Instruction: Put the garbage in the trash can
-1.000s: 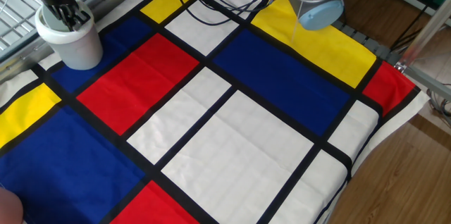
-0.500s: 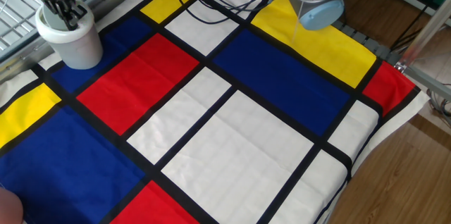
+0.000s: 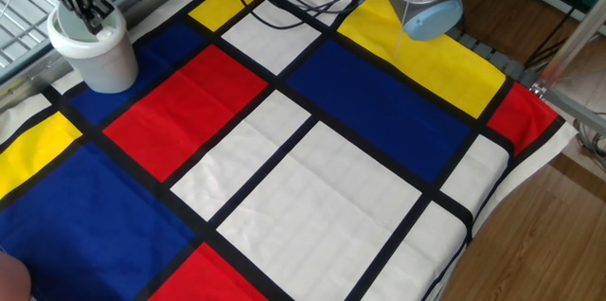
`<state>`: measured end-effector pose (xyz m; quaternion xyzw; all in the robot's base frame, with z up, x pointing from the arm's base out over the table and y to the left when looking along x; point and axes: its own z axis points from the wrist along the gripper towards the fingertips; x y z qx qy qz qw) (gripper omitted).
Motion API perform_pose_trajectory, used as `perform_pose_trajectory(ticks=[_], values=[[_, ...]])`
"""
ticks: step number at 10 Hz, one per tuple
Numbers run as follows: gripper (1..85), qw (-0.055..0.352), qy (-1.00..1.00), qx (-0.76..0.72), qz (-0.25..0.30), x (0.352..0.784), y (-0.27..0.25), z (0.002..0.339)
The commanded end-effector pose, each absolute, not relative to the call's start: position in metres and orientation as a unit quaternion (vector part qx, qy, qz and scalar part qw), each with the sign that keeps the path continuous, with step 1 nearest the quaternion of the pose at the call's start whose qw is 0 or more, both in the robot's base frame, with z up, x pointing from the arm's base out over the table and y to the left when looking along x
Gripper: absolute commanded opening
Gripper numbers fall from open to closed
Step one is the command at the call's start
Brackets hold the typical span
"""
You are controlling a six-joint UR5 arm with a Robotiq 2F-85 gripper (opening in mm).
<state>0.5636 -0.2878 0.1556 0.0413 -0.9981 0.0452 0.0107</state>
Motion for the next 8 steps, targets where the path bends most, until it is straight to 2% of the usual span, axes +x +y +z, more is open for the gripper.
perform_pose_trajectory(ticks=[1,5,8], values=[[1.0,0.018,-0.999,0.028,0.04,0.559,-0.284,0.167],[1.0,0.016,-1.0,0.006,0.012,0.554,-0.269,0.159],[1.0,0.015,-1.0,0.01,0.013,0.554,-0.272,0.153]])
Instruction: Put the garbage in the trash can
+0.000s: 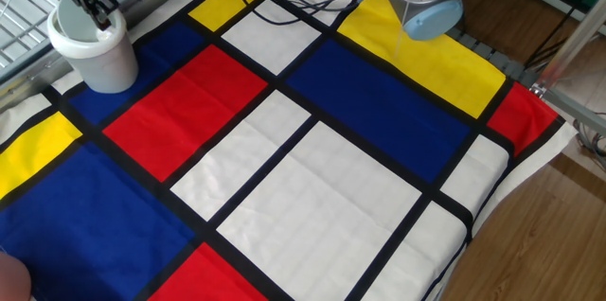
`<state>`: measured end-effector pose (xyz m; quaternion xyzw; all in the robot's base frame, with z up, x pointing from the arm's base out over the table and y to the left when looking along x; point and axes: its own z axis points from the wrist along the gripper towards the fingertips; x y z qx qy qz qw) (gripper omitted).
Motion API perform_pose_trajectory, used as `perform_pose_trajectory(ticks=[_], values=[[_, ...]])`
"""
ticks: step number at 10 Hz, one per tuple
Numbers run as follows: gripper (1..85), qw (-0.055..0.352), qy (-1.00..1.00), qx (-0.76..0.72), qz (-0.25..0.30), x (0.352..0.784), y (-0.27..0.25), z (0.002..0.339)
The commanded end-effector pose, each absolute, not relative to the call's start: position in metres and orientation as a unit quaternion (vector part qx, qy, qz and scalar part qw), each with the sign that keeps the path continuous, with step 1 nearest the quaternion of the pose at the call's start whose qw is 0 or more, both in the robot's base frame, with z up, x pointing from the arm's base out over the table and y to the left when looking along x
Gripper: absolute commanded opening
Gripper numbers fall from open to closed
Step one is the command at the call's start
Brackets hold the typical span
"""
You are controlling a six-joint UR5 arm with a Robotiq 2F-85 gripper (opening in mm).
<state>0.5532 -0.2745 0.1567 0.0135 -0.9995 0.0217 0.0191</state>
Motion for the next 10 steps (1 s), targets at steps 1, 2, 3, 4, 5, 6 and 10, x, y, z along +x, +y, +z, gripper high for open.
perform_pose_trajectory(ticks=[1,2,3,4,5,6,10], values=[[1.0,0.013,-1.0,0.012,0.012,0.555,-0.272,0.151],[1.0,0.013,-1.0,0.012,0.014,0.556,-0.273,0.149],[1.0,0.011,-1.0,0.014,0.014,0.557,-0.274,0.146],[1.0,0.008,-1.0,0.016,0.014,0.559,-0.275,0.142],[1.0,0.006,-1.0,0.019,0.014,0.56,-0.277,0.138],[1.0,0.004,-1.0,0.022,0.013,0.56,-0.279,0.135],[1.0,-0.006,-1.0,0.023,0.008,0.563,-0.279,0.122]])
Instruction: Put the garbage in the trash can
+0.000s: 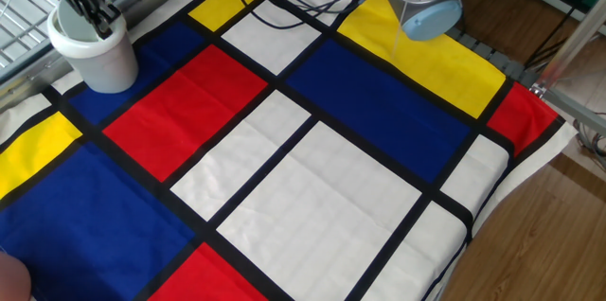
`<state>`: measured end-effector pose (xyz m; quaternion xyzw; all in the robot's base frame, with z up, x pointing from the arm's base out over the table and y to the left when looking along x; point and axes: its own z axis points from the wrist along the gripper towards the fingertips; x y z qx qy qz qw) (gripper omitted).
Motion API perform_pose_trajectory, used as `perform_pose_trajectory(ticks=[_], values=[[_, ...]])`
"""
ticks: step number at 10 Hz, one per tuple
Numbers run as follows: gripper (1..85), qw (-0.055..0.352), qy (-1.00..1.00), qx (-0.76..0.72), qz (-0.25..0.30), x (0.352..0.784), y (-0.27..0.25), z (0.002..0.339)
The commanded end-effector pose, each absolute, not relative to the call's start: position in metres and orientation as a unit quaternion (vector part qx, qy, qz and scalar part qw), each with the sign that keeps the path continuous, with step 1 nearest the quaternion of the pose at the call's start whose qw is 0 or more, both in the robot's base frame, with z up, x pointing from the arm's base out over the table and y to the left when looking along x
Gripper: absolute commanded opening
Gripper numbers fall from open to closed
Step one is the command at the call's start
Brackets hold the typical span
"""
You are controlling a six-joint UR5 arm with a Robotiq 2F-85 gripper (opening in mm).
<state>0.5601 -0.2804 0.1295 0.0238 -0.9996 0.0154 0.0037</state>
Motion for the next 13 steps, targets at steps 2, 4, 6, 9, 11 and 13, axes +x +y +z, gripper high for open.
perform_pose_trajectory(ticks=[2,4,6,9,11,13], values=[[1.0,-0.013,-1.0,0.025,0.003,0.567,-0.276,0.115],[1.0,-0.017,-0.999,0.028,-0.002,0.569,-0.274,0.111],[1.0,-0.013,-0.999,0.033,0.001,0.567,-0.277,0.118],[1.0,0.012,-0.999,0.034,0.012,0.555,-0.291,0.151],[1.0,0.012,-0.999,0.032,0.017,0.554,-0.293,0.152],[1.0,0.016,-0.999,0.031,0.021,0.55,-0.294,0.162]])
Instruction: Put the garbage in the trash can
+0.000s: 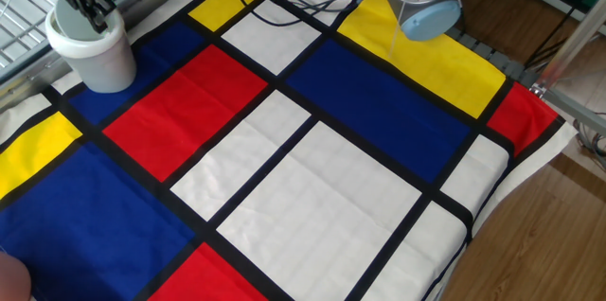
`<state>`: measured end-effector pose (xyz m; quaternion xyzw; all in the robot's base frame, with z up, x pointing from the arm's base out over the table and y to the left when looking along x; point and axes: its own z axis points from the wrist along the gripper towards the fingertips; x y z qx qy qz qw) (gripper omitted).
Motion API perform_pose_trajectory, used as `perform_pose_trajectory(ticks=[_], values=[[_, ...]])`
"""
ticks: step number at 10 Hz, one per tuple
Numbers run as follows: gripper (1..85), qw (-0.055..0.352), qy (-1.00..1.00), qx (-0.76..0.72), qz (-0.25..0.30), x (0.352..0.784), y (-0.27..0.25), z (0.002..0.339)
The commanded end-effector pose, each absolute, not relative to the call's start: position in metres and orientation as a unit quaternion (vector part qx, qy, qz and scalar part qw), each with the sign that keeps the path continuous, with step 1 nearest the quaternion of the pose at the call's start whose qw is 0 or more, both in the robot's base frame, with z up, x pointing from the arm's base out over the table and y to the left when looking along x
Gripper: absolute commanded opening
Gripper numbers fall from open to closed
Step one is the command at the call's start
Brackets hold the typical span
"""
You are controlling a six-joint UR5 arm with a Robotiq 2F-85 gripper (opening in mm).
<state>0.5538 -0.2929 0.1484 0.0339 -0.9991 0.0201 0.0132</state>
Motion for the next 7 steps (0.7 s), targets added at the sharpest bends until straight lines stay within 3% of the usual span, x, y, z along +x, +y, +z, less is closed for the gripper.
perform_pose_trajectory(ticks=[1,7], values=[[1.0,0.021,-0.999,0.03,0.024,0.5469,-0.2943,0.17],[1.0,0.024,-0.999,0.036,0.013,0.5455,-0.2949,0.17]])
